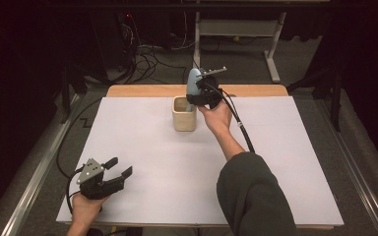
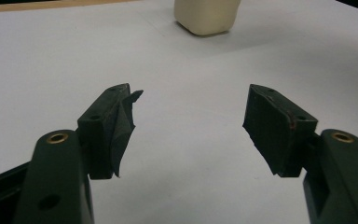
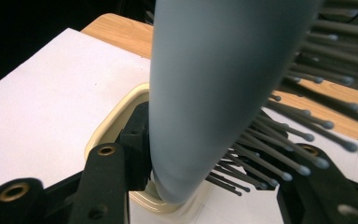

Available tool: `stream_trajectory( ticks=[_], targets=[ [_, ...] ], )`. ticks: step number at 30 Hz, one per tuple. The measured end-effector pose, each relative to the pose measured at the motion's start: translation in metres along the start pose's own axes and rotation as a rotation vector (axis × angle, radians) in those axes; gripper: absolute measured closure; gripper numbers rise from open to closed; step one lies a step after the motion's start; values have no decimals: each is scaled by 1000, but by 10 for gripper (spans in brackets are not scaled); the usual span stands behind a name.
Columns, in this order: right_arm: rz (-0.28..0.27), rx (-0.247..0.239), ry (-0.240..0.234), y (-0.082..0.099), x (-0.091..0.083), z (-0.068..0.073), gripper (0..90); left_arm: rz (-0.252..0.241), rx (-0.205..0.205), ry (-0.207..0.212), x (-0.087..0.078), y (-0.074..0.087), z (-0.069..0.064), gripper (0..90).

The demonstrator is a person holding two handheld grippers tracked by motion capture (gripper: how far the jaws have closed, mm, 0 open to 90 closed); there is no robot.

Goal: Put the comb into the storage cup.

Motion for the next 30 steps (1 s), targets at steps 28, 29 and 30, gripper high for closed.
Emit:
stream_trajectory(
  ticks=[28, 29, 30],
  targets=[
    [31, 12, -12, 12, 4, 3, 513, -2, 0, 3, -1, 0, 0, 336],
    [30, 14, -13, 12, 4, 2, 511, -1, 1, 4, 0, 0, -1, 336],
    [31, 13, -14, 13, 3, 2, 509, -2, 1, 4, 0, -1, -1, 337]
  ],
)
Point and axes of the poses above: each handheld gripper's, and its own axes: x roughly forward along the jaws, y roughly out of its underside, z roughly to its left, the point moved 6 cm from there along x, roughly forward along the jaws, and after that the axes turned 12 degrees about -z, right-handed, at the moved point
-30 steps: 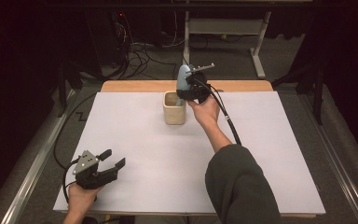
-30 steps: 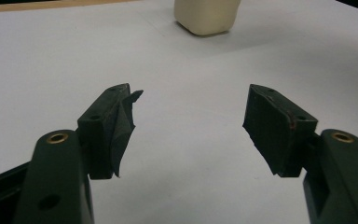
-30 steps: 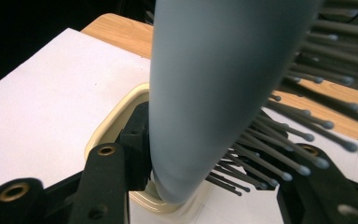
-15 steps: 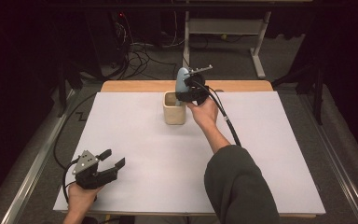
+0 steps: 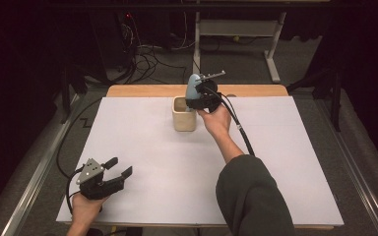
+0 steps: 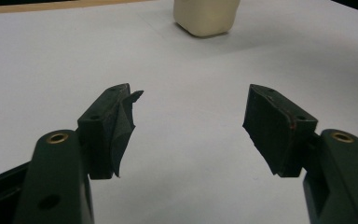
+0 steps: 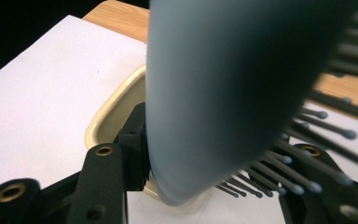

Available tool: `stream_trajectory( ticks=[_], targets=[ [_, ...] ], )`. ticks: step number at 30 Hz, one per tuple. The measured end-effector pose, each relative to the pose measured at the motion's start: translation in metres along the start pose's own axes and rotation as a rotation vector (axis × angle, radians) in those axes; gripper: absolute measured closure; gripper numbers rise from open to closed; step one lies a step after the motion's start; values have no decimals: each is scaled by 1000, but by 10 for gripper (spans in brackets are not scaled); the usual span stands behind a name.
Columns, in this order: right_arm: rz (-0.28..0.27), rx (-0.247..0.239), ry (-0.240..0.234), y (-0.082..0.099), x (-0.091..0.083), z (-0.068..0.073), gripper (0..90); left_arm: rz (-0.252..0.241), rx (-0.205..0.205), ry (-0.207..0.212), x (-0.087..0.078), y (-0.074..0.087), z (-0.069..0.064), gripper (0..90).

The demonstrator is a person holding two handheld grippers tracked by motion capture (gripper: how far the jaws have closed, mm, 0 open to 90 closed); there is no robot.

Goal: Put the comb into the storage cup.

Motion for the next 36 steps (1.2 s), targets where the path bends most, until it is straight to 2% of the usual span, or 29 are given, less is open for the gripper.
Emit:
stream_trajectory(
  ticks=[7, 21, 27, 36],
  targets=[
    [4, 6, 4, 2, -3, -2, 503, -4, 2, 0, -1, -1, 0, 337],
    [-5, -2, 1, 4, -4, 5, 498, -4, -9, -10, 0, 0, 2, 337],
    [-20, 25, 5, 7, -6, 2, 485, -8, -16, -16, -1, -1, 3, 336],
    [-17, 23, 10, 8, -8, 0, 462, -7, -16, -16, -1, -1, 3, 335]
  ],
)
Point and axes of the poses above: each handheld gripper's, and its own axes: x roughly forward along the jaws, y roughly out of its underside, z roughly to its left, the point moved 6 cm from there along x, roughly forward along the jaws, and after that the axes turned 12 degrees about -z, right-handed, at the moved point
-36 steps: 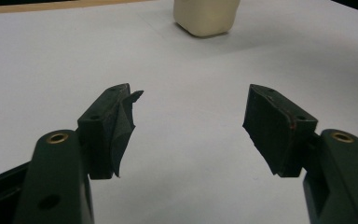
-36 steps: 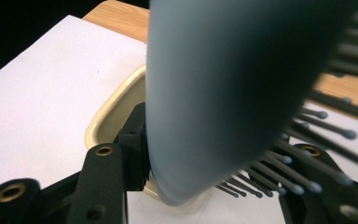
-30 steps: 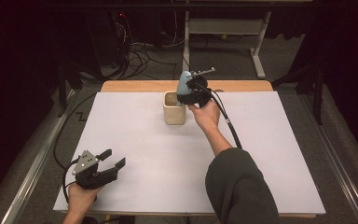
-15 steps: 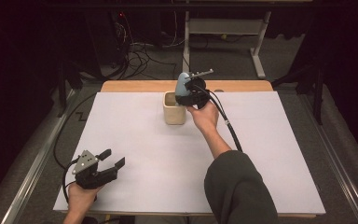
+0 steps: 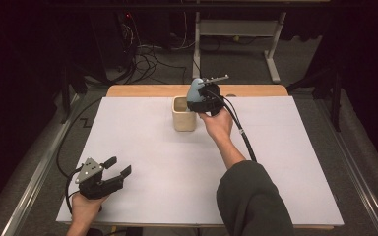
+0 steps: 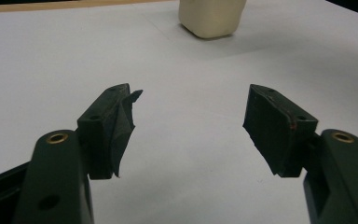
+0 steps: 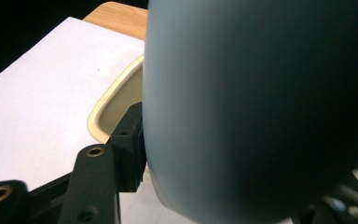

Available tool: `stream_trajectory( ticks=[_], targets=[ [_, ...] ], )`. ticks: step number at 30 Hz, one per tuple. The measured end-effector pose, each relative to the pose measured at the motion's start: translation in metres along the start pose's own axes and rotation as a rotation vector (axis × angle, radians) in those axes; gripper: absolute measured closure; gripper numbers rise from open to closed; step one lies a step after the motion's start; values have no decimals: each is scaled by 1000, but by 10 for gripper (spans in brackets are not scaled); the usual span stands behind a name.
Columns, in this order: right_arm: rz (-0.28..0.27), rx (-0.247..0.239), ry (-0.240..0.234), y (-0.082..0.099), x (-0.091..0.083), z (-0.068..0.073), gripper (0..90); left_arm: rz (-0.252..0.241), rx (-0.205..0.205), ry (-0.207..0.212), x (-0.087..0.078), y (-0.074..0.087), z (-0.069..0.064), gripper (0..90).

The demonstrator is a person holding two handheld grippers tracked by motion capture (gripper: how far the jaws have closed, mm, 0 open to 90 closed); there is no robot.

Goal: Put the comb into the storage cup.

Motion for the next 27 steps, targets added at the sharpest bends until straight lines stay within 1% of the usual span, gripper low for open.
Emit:
stream_trajectory(
  ticks=[17, 21, 23, 27],
  targets=[
    [4, -20, -23, 1, -3, 3, 394, 1, -3, 1, 0, 0, 0, 329],
    [-4, -27, -26, 0, -4, 3, 375, 0, -3, 1, 0, 0, 0, 327],
    [-4, -26, -35, 0, -4, 3, 364, -1, -3, 1, 0, 0, 1, 327],
    [-2, -31, -35, 0, -5, 4, 361, -2, -4, 2, 0, 0, 0, 326]
  ],
)
Point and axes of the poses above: each handheld gripper's, and its own axes: x roughly forward along the jaws, y roughly out of its underside, z roughly to its left, the point moved 6 cm from there along x, roughly forward along the jaws, and after that the axes turned 12 degrees about -z, right-handed, at the moved point
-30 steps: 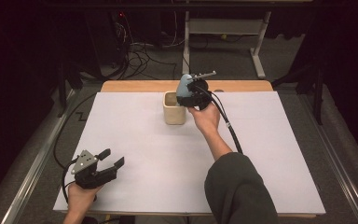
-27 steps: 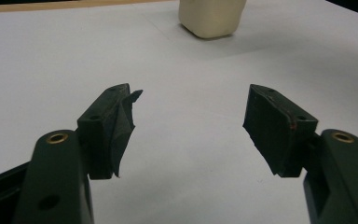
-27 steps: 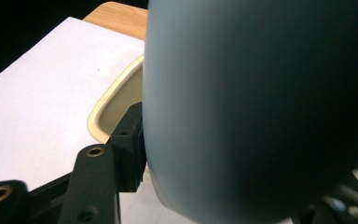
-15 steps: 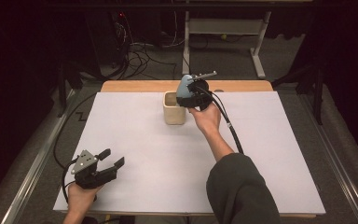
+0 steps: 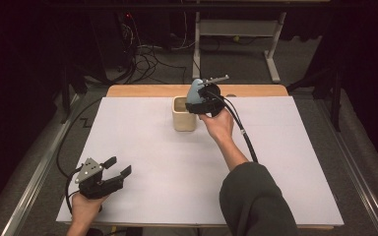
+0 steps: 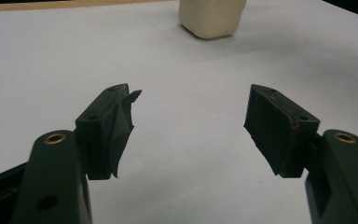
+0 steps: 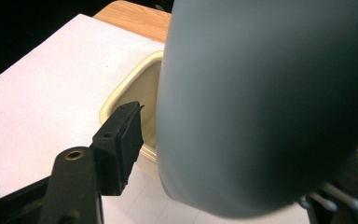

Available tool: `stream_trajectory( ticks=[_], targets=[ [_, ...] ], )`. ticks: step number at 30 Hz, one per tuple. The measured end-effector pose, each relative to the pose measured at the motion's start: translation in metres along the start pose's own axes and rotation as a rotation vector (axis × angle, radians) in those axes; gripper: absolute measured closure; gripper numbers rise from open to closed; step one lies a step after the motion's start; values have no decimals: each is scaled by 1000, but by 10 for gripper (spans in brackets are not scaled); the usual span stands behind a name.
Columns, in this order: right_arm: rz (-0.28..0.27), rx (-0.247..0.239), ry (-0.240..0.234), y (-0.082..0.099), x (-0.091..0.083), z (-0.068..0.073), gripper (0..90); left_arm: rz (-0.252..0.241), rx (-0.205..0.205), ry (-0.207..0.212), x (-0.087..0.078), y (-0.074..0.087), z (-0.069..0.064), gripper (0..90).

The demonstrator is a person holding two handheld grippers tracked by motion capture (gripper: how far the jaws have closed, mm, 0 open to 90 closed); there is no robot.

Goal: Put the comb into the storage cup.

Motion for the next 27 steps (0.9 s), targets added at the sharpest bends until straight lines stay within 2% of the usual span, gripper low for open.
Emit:
stream_trajectory(
  ticks=[5, 8, 27],
  targets=[
    [-4, -7, -2, 0, -1, 0, 351, -1, -4, 2, 0, 0, 0, 325],
    [-25, -2, -8, 1, -2, 0, 353, 0, -6, 4, 0, 0, 0, 325],
    [-29, 9, -22, 14, -13, -11, 302, 0, -5, 1, 1, 0, 0, 325]
  ],
)
Point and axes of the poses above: each handheld gripper's, and its own axes: x roughly forward along the jaws, y roughly out of its underside, z roughly to its left, the point moved 6 cm from there along x, roughly forward along the jaws, and after that the axes turned 12 degrees about -z, right-handed, at the moved point
